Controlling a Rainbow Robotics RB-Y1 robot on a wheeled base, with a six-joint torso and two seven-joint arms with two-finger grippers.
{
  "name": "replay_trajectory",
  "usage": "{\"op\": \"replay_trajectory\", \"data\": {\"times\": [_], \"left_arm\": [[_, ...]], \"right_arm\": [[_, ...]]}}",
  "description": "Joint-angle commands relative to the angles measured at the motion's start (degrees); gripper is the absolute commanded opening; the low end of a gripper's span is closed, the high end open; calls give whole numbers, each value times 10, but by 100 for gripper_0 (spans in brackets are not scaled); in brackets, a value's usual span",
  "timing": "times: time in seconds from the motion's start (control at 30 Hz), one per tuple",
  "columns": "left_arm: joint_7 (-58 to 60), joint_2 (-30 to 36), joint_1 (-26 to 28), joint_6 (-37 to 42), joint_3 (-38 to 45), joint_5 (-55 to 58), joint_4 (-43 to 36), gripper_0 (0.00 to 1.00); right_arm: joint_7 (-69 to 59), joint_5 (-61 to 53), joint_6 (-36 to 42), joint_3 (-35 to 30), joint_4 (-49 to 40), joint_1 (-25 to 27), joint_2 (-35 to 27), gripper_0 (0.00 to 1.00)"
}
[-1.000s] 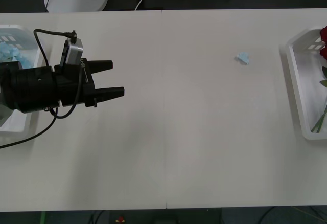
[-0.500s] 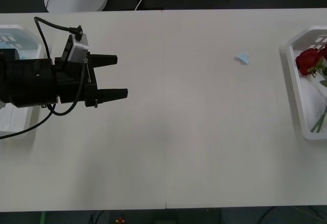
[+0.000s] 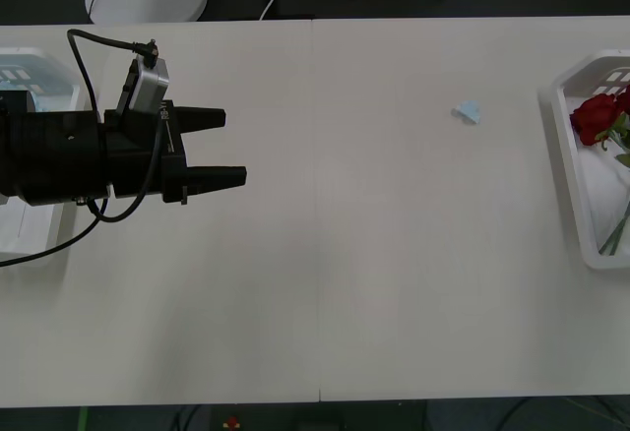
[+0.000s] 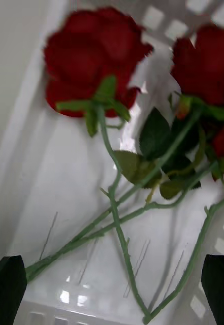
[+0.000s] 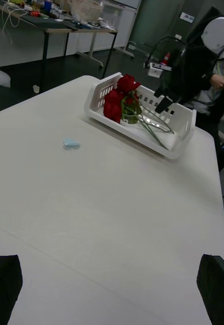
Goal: Put the red flowers into the right box and the blue flowers into the left box
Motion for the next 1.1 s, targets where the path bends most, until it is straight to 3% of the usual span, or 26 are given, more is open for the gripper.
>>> {"op": "replay_trajectory", "data": {"times": [0.03,0.3,0.5,0.8,1.1], "left_arm": [[12,18,-23,-5,-4,-15,-15,100],[0,18,-23,-2,-4,-54,-19,100],[4,18,-23,-2,-4,-49,-18,100],[4,18,-23,-2,-4,-49,-18,100],[4,18,-23,-2,-4,-49,-18,100]], "right_arm": [[40,-67,42,-24,-100,-18,-40,100],[138,-230,71,10,-261,-18,-42,100],[203,-268,72,36,-355,-18,-30,100],[285,-286,71,94,-364,-40,22,100],[298,-294,65,179,-301,-116,44,100]]}}
